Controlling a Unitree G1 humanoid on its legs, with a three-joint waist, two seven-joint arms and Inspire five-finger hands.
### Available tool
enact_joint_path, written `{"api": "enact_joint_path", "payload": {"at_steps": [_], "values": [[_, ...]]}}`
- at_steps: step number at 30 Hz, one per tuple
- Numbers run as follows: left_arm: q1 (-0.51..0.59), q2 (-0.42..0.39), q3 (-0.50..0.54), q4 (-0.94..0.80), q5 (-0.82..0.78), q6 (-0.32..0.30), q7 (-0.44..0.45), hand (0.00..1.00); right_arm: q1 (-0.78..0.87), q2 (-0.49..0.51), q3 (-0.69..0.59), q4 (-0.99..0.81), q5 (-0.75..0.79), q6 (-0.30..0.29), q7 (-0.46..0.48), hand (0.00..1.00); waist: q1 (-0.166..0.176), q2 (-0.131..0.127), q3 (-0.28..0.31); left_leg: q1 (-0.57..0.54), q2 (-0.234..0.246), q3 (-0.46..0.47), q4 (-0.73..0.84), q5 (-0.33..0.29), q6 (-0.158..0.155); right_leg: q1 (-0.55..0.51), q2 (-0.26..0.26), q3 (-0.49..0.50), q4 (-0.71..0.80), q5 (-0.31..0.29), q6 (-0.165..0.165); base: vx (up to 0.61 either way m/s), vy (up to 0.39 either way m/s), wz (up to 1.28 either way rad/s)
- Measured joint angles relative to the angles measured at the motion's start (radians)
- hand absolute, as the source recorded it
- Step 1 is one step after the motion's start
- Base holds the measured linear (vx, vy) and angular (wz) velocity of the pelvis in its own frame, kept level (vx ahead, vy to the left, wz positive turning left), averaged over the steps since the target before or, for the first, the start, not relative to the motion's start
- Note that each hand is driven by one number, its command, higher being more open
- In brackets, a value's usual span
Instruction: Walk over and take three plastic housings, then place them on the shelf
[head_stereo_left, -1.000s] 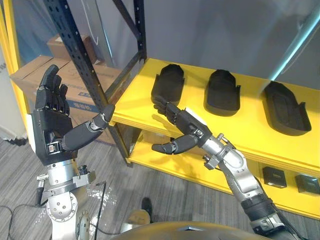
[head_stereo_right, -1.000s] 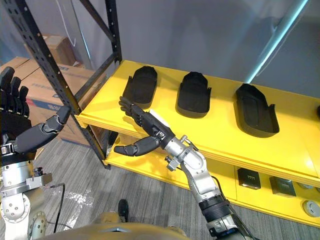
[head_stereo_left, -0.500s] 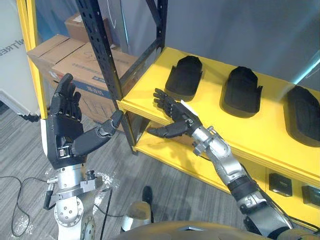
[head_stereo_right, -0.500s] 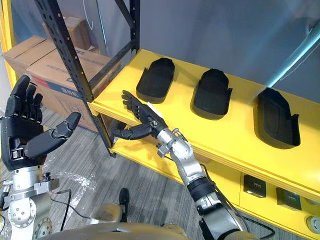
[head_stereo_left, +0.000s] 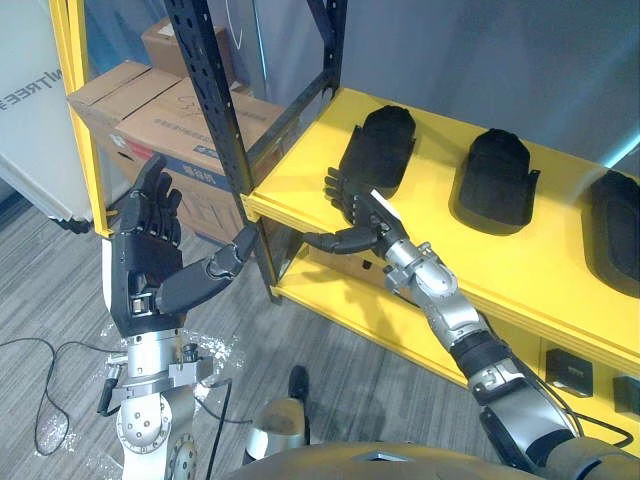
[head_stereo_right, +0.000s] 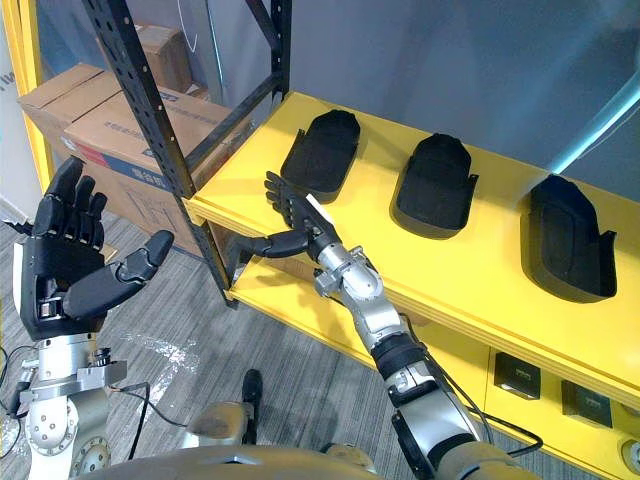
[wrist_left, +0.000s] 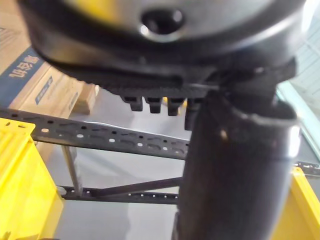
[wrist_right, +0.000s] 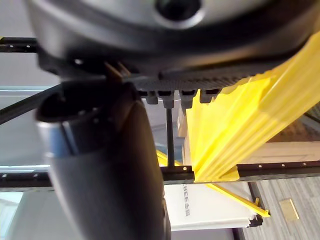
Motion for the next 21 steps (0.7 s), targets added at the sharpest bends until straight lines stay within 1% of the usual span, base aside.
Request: {"api": "enact_joint_path", "payload": {"at_steps": [3,6,9,12,18,21], "values": [[0.0,0.0,-0.013,0.001,0.0,0.002,-0.002,1.0,-0.002,0.0,0.0,0.0,0.0,0.003,-0.007,1.0,0.005,0.0,0.004,0.007,-0.001,0.0,0.0,0.0,0.0,0.007,0.0,0.0,0.0,0.0,0.0,0.0,0.0,0.0],[0.0,0.0,-0.017,0.001,0.0,0.003,-0.002,1.0,-0.025,0.001,0.001,0.001,-0.001,0.013,-0.027,1.0,0.004,0.003,0.022,0.014,0.0,0.0,-0.001,0.001,-0.002,0.012,0.0,0.0,0.001,-0.001,0.0,-0.05,0.01,-0.01],[0.0,0.0,-0.02,0.011,-0.001,0.004,-0.002,1.0,-0.048,0.002,0.001,0.034,-0.006,0.023,-0.052,1.0,0.006,0.003,0.023,0.014,0.002,0.0,-0.003,0.001,-0.002,0.012,0.0,-0.001,0.001,-0.002,-0.001,-0.02,0.005,0.01],[0.0,0.0,-0.022,0.024,-0.005,0.006,-0.001,1.0,-0.054,0.003,0.001,0.035,-0.043,0.023,-0.078,1.0,0.007,0.003,0.023,0.013,0.002,0.001,-0.001,0.002,-0.002,0.012,0.0,-0.001,0.001,-0.002,-0.002,0.0,0.0,0.0],[0.0,0.002,-0.058,0.023,-0.007,0.007,0.009,1.0,-0.09,0.009,-0.003,0.074,-0.081,0.023,-0.149,1.0,0.007,0.003,0.023,0.014,0.002,0.0,0.0,0.003,-0.002,0.012,0.0,-0.001,0.005,-0.002,-0.003,0.0,0.0,0.0],[0.0,0.002,-0.061,0.023,-0.007,0.009,0.015,1.0,-0.09,0.01,-0.005,0.078,-0.082,0.023,-0.159,1.0,0.007,0.004,0.024,0.014,0.002,-0.001,0.0,0.003,-0.002,0.011,0.0,-0.001,0.006,-0.003,-0.004,0.0,0.0,0.0]]}}
